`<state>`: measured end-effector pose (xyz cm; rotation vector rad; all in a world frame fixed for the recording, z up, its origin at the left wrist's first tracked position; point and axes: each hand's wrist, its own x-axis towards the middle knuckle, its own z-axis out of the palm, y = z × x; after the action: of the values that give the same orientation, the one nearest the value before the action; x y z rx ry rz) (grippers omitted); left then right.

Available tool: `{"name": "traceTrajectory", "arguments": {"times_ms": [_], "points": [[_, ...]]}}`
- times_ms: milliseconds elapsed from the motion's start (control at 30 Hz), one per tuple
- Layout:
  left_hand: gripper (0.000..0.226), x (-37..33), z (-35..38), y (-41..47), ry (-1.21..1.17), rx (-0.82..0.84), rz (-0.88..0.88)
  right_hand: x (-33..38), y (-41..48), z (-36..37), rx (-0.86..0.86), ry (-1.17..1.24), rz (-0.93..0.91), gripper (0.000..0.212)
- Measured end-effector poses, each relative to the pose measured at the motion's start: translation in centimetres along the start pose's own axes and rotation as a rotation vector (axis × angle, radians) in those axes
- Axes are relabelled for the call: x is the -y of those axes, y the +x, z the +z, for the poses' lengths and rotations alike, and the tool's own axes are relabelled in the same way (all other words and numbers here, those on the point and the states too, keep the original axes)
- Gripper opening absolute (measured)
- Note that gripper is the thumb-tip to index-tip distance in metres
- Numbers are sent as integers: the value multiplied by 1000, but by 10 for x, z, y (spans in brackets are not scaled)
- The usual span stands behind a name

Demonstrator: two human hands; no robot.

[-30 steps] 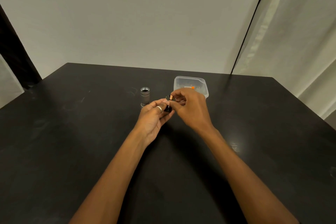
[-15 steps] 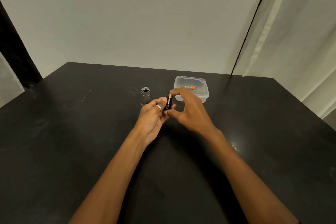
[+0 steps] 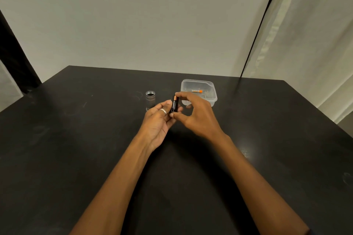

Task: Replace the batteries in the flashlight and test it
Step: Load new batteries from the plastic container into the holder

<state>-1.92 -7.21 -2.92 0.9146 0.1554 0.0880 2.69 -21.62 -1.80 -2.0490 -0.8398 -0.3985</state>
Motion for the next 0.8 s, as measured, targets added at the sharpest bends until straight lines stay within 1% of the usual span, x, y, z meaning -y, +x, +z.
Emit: {"name": "traceTrajectory", "arguments": {"times_ms": [100,233,333,500,633,800], "points": [[20,0,1,-1,56,12,-8,2,1,1,21,74,62,62],[33,1,2,-2,135,6,-9,0,1,-2,17,40,40,56],[27,3,3,-3,173,3,-14,-2,1,-3,39,8,11,57],[23,0,2,-3,103,16,-26,-3,2,-2,55,25,40,69],[24,-2,0,-4,20,41,-53,-1,2,-3,33,73,64,65],[22,-2,1,-5,16,43,-58,-3,2,-3,34,49,29,65]]}}
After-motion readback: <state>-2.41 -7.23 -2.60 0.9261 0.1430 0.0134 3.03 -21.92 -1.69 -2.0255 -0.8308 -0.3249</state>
